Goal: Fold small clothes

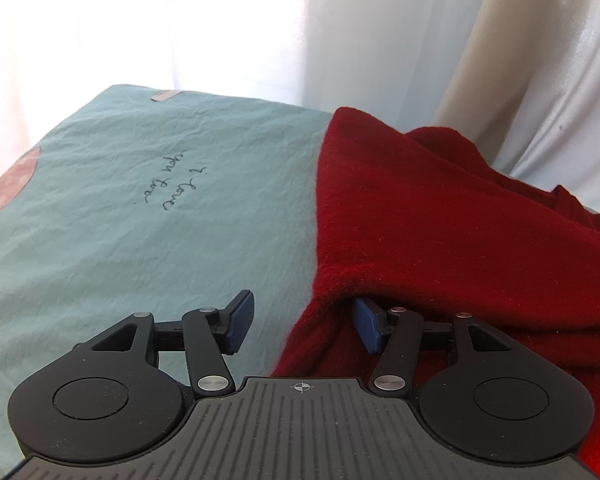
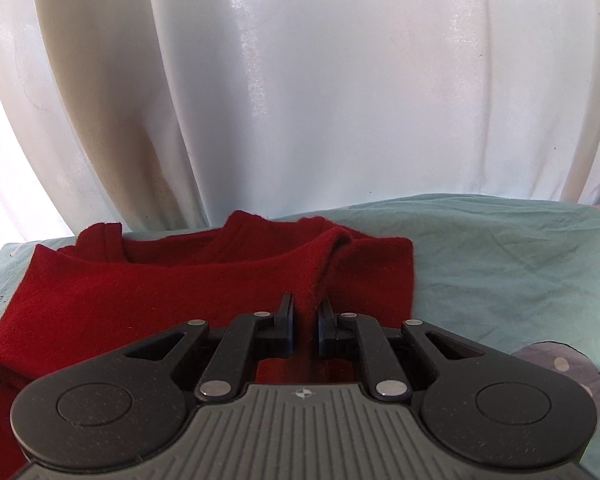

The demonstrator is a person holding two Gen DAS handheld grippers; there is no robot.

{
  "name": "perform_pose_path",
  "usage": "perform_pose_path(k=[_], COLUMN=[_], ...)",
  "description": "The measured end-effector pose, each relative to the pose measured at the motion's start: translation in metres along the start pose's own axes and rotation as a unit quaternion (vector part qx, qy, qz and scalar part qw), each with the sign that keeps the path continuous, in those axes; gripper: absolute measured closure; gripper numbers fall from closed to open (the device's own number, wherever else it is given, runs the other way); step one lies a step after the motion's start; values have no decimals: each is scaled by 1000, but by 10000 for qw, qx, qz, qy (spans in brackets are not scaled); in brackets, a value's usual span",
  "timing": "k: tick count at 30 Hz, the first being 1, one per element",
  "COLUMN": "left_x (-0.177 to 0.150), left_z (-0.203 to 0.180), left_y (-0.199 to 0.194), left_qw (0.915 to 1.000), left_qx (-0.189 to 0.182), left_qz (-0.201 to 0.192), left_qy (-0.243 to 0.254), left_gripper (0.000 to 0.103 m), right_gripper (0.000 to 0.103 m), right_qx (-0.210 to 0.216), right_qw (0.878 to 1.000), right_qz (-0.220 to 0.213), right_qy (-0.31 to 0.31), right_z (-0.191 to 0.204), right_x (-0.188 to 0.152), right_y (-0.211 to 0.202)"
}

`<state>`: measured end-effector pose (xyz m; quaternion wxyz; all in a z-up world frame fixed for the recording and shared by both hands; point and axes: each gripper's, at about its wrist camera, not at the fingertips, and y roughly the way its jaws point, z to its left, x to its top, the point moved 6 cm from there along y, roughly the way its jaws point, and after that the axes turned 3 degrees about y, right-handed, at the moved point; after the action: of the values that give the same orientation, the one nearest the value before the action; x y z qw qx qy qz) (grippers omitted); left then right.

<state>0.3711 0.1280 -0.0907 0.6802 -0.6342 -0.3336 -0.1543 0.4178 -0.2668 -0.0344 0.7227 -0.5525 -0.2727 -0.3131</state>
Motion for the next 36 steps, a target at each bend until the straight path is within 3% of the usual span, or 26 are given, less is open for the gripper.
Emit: perform_pose_path(k=[4, 6, 11, 12, 15, 18, 22, 24, 26, 32, 36], left_x=[4, 10, 30, 33, 39, 39, 24, 20, 17, 2, -5], left_z=[-3, -5, -5, -6, -15, -36, -59, -57, -53, -30, -17], left_y=[-16, -28, -39, -37, -23, -3, 28, 33, 32, 14, 12], left_qw=[9998, 9989, 9972, 9971, 9968, 9969, 9955, 9954, 9956, 9960, 9982], left_qx=[-130, -253, -214, -180, -148, -262, -142, -10, -106, -218, -353], left_qz=[-115, -335, -658, -658, -647, -503, -298, -421, -412, -357, -276], left_qy=[113, 208, 287, 338, 441, 553, 886, 858, 833, 793, 398], left_gripper=[41, 35, 30, 29, 27, 27, 26, 18, 18, 17, 14], right_gripper=[93, 93, 89, 83, 78, 78, 79, 81, 81, 81, 81], right_qx=[-48, -180, -432, -490, -896, -570, -54, -197, -98, -133, -218], right_qw=[9998, 9998, 9985, 9984, 9959, 9972, 9948, 9917, 9915, 9937, 9909], right_qz=[75, 90, 324, 293, -101, -337, 20, 324, 180, 278, 270], right_qy=[149, 20, -76, -12, -102, -342, -1018, -1232, -1287, -1080, -1298], right_z=[-11, -13, -19, -20, -14, 11, 49, 50, 45, 41, 37], right_x=[-3, -5, -11, -8, 2, 7, -12, -25, -30, -28, -47], right_y=[1, 3, 14, 11, -5, -13, 3, 18, 19, -10, -21])
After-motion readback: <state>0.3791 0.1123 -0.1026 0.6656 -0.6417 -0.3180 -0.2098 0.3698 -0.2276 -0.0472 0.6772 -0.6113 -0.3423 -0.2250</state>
